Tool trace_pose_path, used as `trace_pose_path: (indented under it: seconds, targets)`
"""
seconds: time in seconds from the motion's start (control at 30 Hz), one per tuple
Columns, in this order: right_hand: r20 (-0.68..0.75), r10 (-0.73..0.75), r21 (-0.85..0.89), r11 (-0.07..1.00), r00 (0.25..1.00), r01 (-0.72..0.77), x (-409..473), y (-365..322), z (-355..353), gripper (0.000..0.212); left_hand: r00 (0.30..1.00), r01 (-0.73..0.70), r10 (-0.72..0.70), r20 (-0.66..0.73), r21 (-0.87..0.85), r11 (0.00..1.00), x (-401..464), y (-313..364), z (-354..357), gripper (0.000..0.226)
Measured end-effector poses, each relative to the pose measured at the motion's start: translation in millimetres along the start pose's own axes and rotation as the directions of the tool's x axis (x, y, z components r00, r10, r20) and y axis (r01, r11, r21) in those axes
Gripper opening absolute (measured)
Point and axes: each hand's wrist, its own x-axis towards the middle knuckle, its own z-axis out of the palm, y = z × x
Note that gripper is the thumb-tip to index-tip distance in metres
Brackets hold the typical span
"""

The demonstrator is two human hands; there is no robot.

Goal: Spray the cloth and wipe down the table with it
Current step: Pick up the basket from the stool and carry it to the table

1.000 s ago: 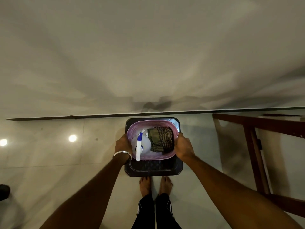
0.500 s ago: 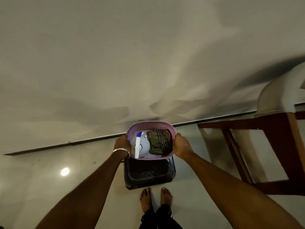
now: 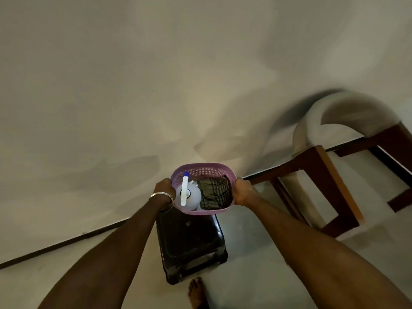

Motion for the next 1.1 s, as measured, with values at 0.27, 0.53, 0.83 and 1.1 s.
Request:
trace_pose_path:
  seconds: [0.27,0.53,0.83,1.1]
  targets:
    - [-0.045,0.044,0.016,0.999,0.998,-0.044,-78.7,71.6,-29.6,0.019,0.989,-0.123,0.12,0.089,0.022,0.992,-65.0,52.7,28.0,0.029]
    - [-0.126,0.116,0.072,0.992,0.985,-0.107,-168.5,165.6,-41.0,0.009,0.944,-0.261,0.221,0.247,0.141,0.955,-148.0,102.7,69.1,0.04]
    - [-0.188,0.314,0.237,0.934,0.93,-0.268,-271.5,246.4,-52.8,0.011,0.82,-0.445,0.387,0.422,0.045,0.894,-205.8,170.7,125.6,0.02]
    - [-0.199,0.52,0.285,0.842,0.831,-0.458,-394.6,281.8,-45.7,0.018,0.645,-0.653,0.514,0.566,0.059,0.755,-297.2,214.3,173.0,0.012]
